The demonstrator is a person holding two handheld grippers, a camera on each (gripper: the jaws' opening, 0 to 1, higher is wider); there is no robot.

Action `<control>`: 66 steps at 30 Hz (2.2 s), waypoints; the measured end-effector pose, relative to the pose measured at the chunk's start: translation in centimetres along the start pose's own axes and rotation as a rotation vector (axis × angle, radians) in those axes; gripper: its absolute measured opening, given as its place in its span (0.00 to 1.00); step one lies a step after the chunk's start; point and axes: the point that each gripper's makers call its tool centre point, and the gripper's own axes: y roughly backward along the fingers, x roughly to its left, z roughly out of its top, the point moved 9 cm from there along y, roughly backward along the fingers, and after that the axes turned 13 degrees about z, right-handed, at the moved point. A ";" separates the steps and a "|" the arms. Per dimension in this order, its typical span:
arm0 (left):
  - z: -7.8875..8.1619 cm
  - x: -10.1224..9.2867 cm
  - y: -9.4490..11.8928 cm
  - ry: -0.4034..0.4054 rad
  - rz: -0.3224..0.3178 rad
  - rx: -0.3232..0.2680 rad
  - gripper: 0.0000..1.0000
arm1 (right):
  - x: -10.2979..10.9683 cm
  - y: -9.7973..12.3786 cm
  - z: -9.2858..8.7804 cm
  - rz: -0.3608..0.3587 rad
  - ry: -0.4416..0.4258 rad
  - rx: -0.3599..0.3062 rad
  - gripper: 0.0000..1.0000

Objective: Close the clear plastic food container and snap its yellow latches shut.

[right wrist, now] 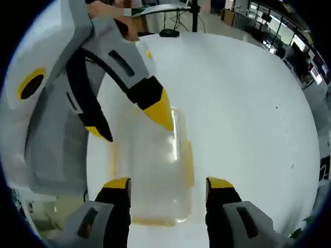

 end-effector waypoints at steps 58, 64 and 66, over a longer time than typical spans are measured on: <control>-1.7 0.2 -3.8 0.016 -0.095 0.067 0.83 | 2.5 -2.6 -3.4 -0.102 0.071 0.040 0.77; -1.8 0.2 -3.7 0.026 -0.095 0.055 0.83 | 2.5 -2.7 -3.3 -0.102 0.067 0.057 0.76; -1.8 0.2 -3.7 0.029 -0.092 0.055 0.83 | 2.5 -2.7 -3.3 -0.105 0.062 0.061 0.76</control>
